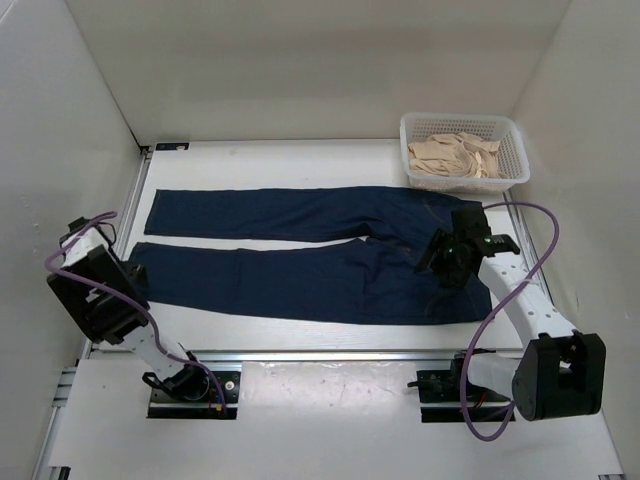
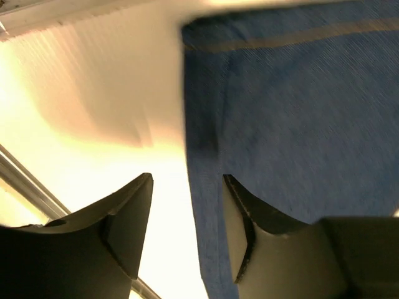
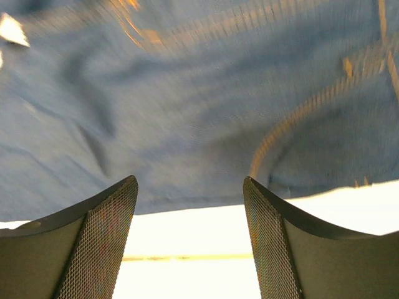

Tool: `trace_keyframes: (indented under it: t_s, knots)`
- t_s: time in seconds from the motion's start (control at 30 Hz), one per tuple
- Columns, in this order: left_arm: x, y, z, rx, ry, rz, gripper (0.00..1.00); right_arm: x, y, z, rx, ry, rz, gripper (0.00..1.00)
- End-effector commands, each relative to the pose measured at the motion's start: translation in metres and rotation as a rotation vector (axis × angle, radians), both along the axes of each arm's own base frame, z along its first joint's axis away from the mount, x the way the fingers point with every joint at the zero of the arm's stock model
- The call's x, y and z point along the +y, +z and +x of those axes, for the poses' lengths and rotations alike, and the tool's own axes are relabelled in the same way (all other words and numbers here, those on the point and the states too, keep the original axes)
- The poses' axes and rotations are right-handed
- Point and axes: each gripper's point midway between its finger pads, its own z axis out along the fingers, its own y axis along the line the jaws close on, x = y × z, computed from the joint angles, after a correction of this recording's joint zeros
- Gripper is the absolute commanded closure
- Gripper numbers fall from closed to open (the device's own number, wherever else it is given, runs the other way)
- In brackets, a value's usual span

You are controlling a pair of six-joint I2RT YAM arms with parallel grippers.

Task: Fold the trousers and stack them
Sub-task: Fold the trousers

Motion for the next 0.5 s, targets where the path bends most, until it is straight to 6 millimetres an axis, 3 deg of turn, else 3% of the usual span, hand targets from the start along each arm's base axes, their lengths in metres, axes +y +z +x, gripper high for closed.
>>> trace_keyframes:
  t_s: [0.0, 0.13, 0.17, 0.3, 0.47]
  knots:
    - [0.013, 0.003, 0.020, -0.069, -0.003, 0.011, 0.42, 0.007, 0.001, -0.017, 0.036, 0.025, 0.043, 0.27]
    - [0.025, -0.009, 0.024, -0.027, 0.002, 0.024, 0.42, 0.006, 0.009, -0.010, 0.027, 0.040, 0.023, 0.27]
    - [0.025, -0.011, 0.023, -0.018, -0.010, 0.018, 0.46, 0.006, 0.013, -0.009, 0.024, 0.040, 0.023, 0.27]
    - [0.037, -0.012, 0.029, -0.011, -0.024, 0.053, 0.47, 0.004, 0.019, -0.001, 0.015, 0.043, 0.009, 0.27]
    - [0.038, -0.019, 0.035, 0.005, -0.043, 0.041, 0.53, 0.005, 0.020, 0.001, 0.017, 0.033, 0.014, 0.26]
